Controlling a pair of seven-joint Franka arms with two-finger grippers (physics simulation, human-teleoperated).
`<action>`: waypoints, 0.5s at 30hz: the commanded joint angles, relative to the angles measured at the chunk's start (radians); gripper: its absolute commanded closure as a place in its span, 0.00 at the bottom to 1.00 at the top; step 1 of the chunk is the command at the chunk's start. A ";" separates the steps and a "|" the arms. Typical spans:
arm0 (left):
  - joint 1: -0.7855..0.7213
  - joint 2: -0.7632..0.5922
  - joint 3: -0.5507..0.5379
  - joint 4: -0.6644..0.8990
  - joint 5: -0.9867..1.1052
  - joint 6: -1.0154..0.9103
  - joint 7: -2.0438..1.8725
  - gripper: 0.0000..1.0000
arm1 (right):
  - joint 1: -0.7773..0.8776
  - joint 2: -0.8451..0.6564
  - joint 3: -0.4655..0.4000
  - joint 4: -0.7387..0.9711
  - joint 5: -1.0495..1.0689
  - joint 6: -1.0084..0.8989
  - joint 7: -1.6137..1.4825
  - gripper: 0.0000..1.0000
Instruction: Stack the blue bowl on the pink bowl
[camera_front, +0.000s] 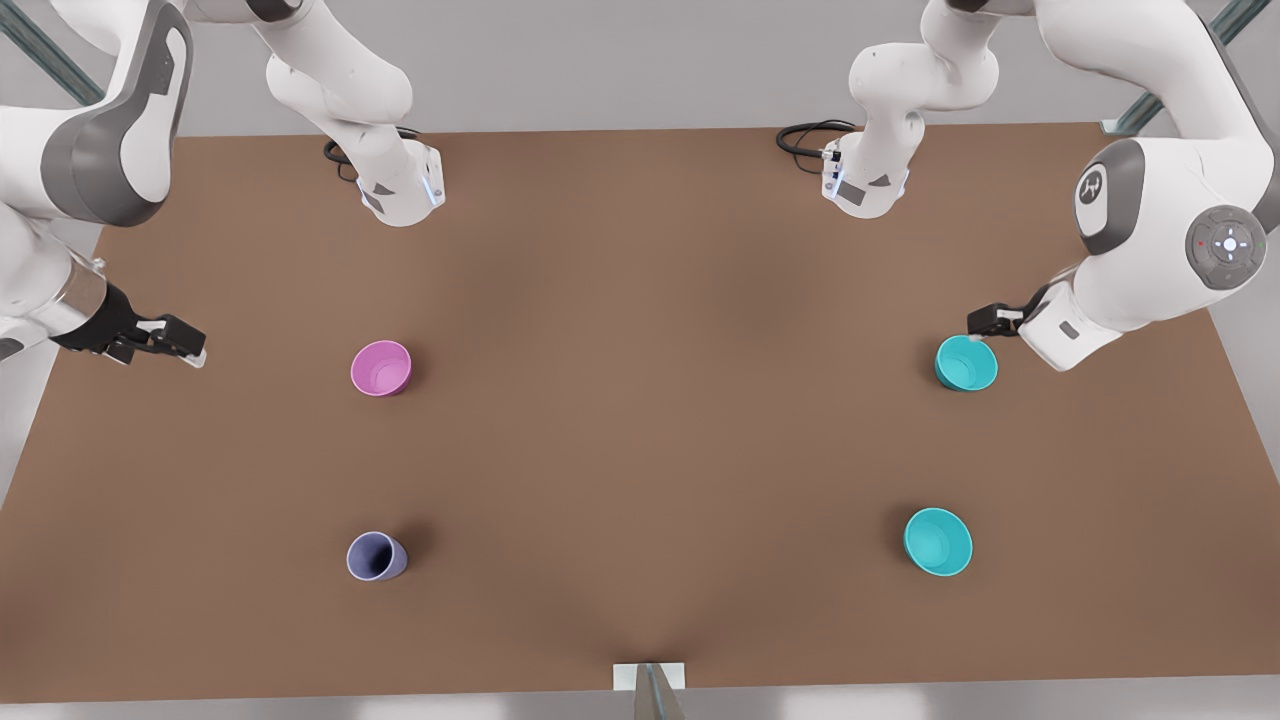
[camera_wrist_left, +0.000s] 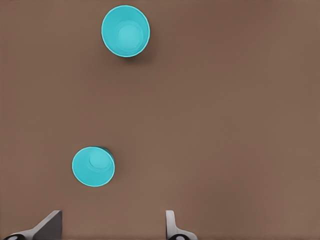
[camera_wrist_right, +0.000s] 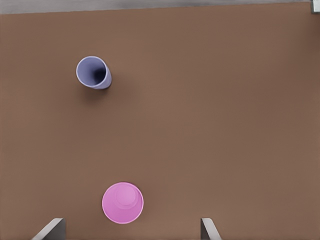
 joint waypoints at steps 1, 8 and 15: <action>0.000 -0.001 0.000 0.001 0.001 0.003 -0.001 0.00 | 0.000 -0.001 0.001 0.000 0.000 0.012 0.003 0.00; 0.000 0.001 0.000 -0.001 0.001 0.001 -0.001 0.00 | 0.029 -0.013 0.002 -0.315 -0.008 0.053 -0.001 0.00; 0.001 0.007 0.000 -0.001 0.001 0.001 -0.001 0.00 | -0.029 -0.035 -0.006 -0.846 -0.004 0.733 0.002 0.00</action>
